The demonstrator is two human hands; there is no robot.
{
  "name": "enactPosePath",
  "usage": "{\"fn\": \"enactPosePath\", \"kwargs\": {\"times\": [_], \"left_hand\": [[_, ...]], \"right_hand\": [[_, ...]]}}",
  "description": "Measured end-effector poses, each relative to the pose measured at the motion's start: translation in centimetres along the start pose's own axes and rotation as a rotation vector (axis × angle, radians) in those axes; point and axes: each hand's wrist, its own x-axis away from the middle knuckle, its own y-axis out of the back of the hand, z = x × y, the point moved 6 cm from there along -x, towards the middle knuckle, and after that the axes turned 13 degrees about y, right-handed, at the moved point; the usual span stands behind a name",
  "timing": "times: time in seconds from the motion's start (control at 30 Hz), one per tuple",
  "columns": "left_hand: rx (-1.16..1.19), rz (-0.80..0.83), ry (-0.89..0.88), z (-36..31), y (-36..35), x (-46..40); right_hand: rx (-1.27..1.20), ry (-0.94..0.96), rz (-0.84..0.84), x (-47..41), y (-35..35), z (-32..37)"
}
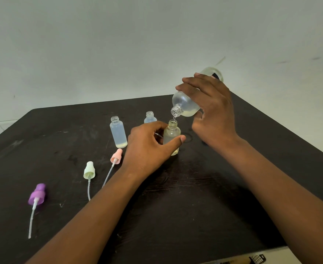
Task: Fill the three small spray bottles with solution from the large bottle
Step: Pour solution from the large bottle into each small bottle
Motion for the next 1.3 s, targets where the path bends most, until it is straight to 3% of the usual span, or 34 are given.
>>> {"fn": "enactPosePath", "kwargs": {"times": [1.3], "left_hand": [[-0.011,-0.002,0.008,0.09,-0.09,-0.03]], "right_hand": [[0.027,0.004,0.022,-0.01,0.00,0.15]]}}
